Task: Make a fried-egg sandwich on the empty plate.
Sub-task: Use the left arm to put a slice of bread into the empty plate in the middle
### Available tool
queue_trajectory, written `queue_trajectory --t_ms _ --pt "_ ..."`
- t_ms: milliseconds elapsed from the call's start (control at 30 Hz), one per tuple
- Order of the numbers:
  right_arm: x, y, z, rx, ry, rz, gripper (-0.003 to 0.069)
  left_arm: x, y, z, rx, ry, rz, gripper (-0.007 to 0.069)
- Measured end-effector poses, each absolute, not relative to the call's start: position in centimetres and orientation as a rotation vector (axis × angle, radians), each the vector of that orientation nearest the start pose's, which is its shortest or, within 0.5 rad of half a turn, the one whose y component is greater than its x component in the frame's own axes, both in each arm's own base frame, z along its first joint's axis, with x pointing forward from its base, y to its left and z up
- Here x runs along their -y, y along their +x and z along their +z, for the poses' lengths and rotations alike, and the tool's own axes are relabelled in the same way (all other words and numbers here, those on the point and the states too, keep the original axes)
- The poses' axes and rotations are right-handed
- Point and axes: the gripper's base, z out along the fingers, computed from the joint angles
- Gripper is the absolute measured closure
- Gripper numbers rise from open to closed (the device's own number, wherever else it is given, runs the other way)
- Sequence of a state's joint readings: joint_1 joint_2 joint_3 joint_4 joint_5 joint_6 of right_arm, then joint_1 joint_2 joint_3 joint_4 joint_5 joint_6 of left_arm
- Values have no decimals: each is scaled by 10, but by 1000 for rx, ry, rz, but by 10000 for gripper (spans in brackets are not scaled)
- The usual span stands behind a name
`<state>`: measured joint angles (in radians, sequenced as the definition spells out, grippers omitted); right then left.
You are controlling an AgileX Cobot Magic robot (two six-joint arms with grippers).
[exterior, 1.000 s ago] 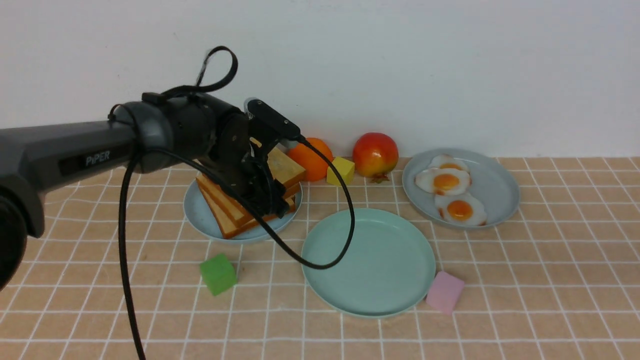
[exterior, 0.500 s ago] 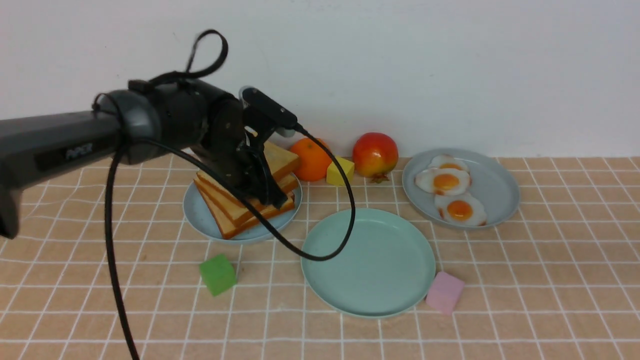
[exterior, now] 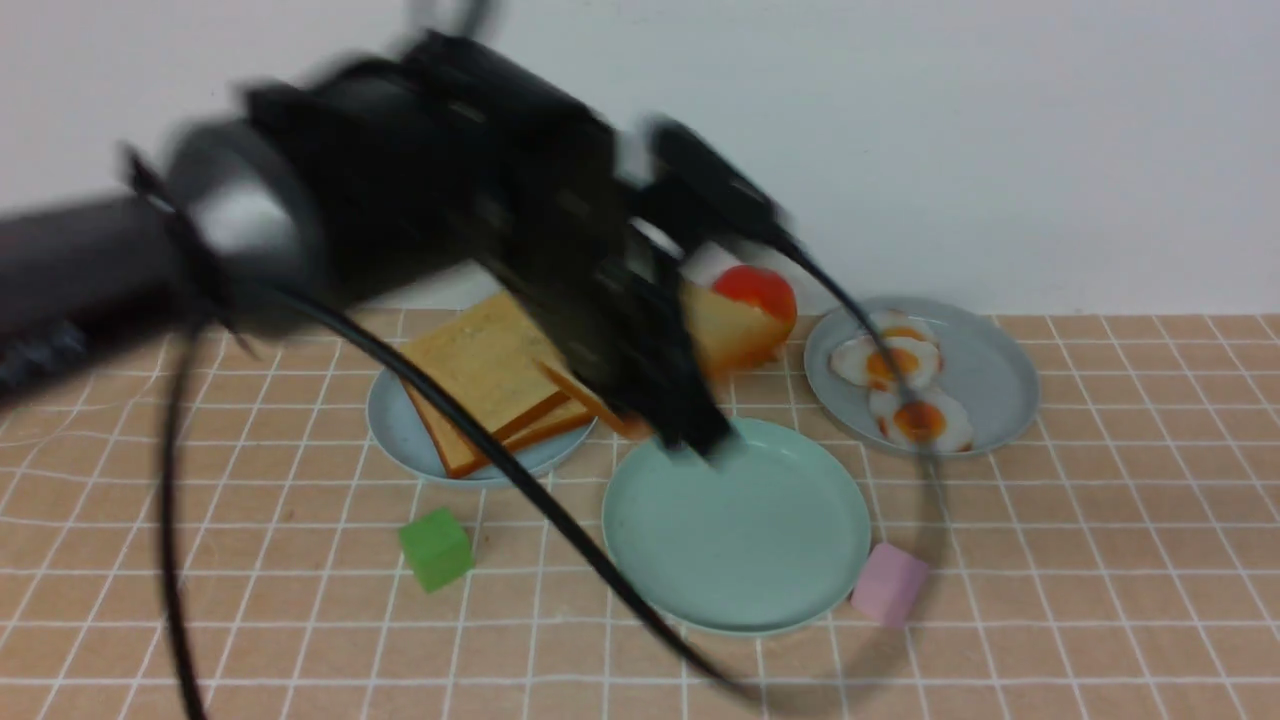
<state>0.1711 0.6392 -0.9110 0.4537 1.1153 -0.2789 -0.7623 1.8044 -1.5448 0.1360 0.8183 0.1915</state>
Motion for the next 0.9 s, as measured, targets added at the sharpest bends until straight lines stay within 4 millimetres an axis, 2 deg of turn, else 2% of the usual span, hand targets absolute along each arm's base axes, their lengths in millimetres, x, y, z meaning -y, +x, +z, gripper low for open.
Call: queue_trajectory --t_ms 67,133,300,400,633,833,867,900 --pt "-50 79 376 -2217 -480 516 601 285 291 282 -2233 1295 -65 585" --pt "-50 79 376 -2217 -480 516 598 302 284 260 -2250 1378 -49 585" --pt "-50 79 376 -2221 -482 516 592 316 293 221 -2242 1439 -4 585" --pt "-50 79 376 -2224 -484 517 585 318 297 212 -2230 1456 20 585" --pt "-50 78 376 -2229 -478 520 557 320 301 208 -2186 1468 44 556" --pt "-49 79 375 -2239 -467 503 458 318 305 209 -2128 1506 124 396" --pt "-49 79 375 -2240 -468 502 407 317 305 209 -2125 1504 134 340" --pt "-49 79 375 -2240 -468 502 407 317 305 209 -2125 1504 134 334"
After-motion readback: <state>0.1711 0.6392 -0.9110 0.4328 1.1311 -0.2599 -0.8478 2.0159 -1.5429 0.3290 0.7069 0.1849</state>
